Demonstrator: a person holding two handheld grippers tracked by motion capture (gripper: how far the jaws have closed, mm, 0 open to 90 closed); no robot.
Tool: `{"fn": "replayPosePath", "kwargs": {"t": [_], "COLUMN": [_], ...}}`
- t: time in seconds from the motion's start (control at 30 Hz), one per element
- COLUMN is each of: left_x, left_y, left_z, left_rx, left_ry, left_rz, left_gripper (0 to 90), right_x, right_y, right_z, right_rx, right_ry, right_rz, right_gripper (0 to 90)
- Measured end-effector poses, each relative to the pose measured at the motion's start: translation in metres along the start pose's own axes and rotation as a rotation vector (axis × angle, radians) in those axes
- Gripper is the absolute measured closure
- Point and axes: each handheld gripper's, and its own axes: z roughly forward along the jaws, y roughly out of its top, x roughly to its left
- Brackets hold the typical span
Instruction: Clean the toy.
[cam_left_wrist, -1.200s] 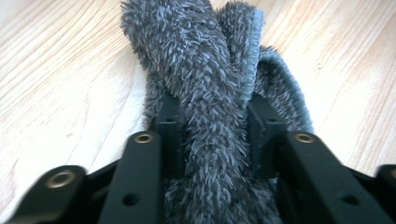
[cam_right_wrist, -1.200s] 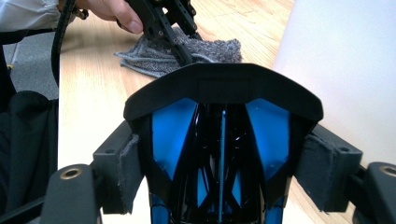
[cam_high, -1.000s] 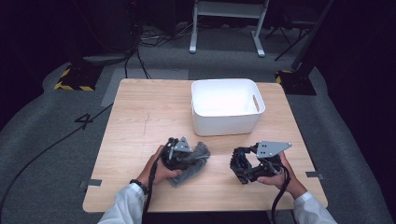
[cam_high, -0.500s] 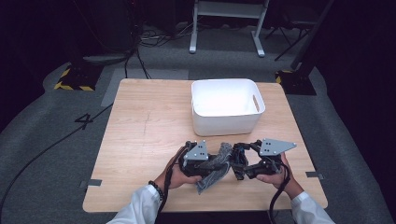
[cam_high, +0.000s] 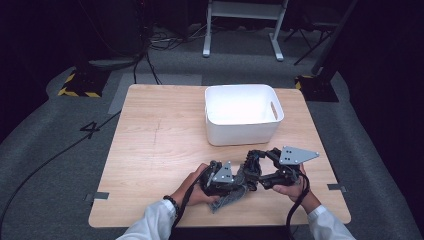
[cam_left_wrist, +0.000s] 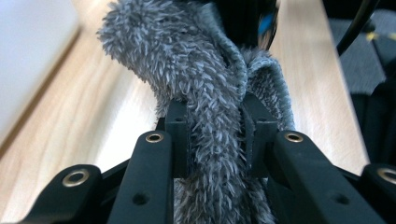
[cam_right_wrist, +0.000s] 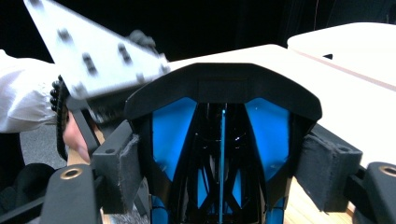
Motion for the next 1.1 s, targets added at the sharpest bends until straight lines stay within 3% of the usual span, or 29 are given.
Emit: {"fn": "replayPosePath", "kwargs": {"t": [0.07,0.13,0.2,0.33,0.47,0.53,0.67,0.77,0.93,1.1], "left_x": [0.002,0.007,0.012,0.016,0.016,0.017,0.017,0.017,0.013,0.002], "left_y": [-0.003,-0.004,-0.002,0.003,0.004,0.004,0.006,0.006,0.003,0.001], "left_z": [0.002,-0.002,-0.015,-0.038,-0.049,-0.045,-0.023,-0.011,0.008,0.024], "left_rx": [0.019,0.003,-0.077,-0.198,-0.240,-0.234,-0.174,-0.140,-0.098,-0.034], "left_ry": [0.014,0.029,0.052,0.097,0.123,0.120,0.103,0.068,0.011,-0.048], "left_rz": [-0.011,-0.032,-0.068,-0.089,-0.090,-0.098,-0.084,-0.070,-0.071,-0.028], "left_gripper": [69.7,69.7,69.6,69.8,69.9,69.9,69.8,69.8,69.8,69.8], "right_x": [0.000,0.001,0.002,0.004,0.007,0.006,0.009,0.013,0.008,0.004], "right_y": [0.000,0.000,0.000,-0.005,-0.009,-0.009,-0.007,-0.004,-0.002,-0.001], "right_z": [0.000,-0.001,0.000,0.007,0.013,0.013,0.017,0.015,0.007,-0.001], "right_rx": [-0.003,-0.004,0.002,0.034,0.049,0.042,0.014,0.005,-0.034,-0.054], "right_ry": [0.005,0.010,0.021,0.039,0.049,0.053,0.049,0.052,0.032,0.000], "right_rz": [0.002,0.002,0.000,-0.007,-0.010,-0.003,-0.010,-0.035,-0.020,-0.013], "right_gripper": [25.4,25.4,25.4,25.4,25.4,25.4,25.4,25.4,25.4,25.4]}}
